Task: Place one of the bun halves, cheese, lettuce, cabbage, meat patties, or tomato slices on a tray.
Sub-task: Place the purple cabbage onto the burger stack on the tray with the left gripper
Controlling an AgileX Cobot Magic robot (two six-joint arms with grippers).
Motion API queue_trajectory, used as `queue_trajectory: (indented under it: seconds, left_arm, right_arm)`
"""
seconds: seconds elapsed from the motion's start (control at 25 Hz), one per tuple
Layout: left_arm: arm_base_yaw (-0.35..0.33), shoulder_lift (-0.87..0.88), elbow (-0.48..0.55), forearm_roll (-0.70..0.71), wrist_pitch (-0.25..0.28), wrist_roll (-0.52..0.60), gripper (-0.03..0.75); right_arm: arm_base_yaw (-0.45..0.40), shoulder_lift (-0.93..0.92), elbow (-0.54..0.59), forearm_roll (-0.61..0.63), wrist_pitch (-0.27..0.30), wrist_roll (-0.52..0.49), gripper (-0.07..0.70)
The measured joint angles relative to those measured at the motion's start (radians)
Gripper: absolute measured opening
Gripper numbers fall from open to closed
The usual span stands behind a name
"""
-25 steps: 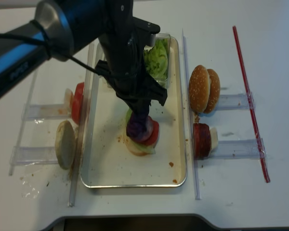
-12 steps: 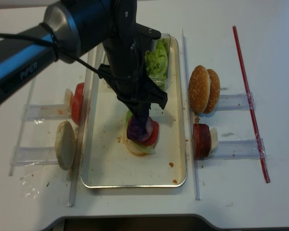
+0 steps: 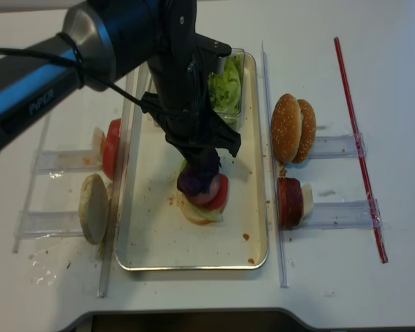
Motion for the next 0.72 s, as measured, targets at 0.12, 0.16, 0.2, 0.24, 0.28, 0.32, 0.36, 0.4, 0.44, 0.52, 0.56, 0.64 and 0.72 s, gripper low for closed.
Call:
queue_trajectory:
  seconds: [0.12, 0.16, 0.2, 0.24, 0.28, 0.32, 0.36, 0.4, 0.44, 0.52, 0.56, 0.64, 0.72]
  left_arm:
    - [0.0, 0.0, 0.0, 0.0, 0.0, 0.0, 0.199]
    - [0.0, 0.0, 0.0, 0.0, 0.0, 0.0, 0.213]
    - [0.0, 0.0, 0.0, 0.0, 0.0, 0.0, 0.227]
    - [0.0, 0.0, 0.0, 0.0, 0.0, 0.0, 0.238]
    - [0.0, 0.0, 0.0, 0.0, 0.0, 0.0, 0.253]
    - [0.0, 0.0, 0.0, 0.0, 0.0, 0.0, 0.269]
    - [0.0, 0.0, 0.0, 0.0, 0.0, 0.0, 0.287]
    - [0.0, 0.0, 0.0, 0.0, 0.0, 0.0, 0.303]
    - [0.0, 0.0, 0.0, 0.0, 0.0, 0.0, 0.323]
    - [0.0, 0.0, 0.0, 0.0, 0.0, 0.0, 0.361]
    - [0.0, 0.0, 0.0, 0.0, 0.0, 0.0, 0.375]
    - [0.0, 0.0, 0.0, 0.0, 0.0, -0.002, 0.401]
    - [0.0, 0.0, 0.0, 0.0, 0.0, -0.011, 0.411]
  right_arm:
    - [0.0, 0.0, 0.0, 0.0, 0.0, 0.0, 0.078]
    - [0.0, 0.0, 0.0, 0.0, 0.0, 0.0, 0.078]
    - [0.0, 0.0, 0.0, 0.0, 0.0, 0.0, 0.078]
    - [0.0, 0.0, 0.0, 0.0, 0.0, 0.0, 0.078]
    - [0.0, 0.0, 0.0, 0.0, 0.0, 0.0, 0.078]
    - [0.0, 0.0, 0.0, 0.0, 0.0, 0.0, 0.078]
    - [0.0, 0.0, 0.0, 0.0, 0.0, 0.0, 0.078]
    - [0.0, 0.0, 0.0, 0.0, 0.0, 0.0, 0.078]
    - [0.0, 0.0, 0.0, 0.0, 0.0, 0.0, 0.078]
    - [0.0, 0.0, 0.0, 0.0, 0.0, 0.0, 0.078]
    - [0.0, 0.0, 0.0, 0.0, 0.0, 0.0, 0.078]
    - [0.0, 0.0, 0.0, 0.0, 0.0, 0.0, 0.078]
    - [0.0, 0.0, 0.0, 0.0, 0.0, 0.0, 0.078]
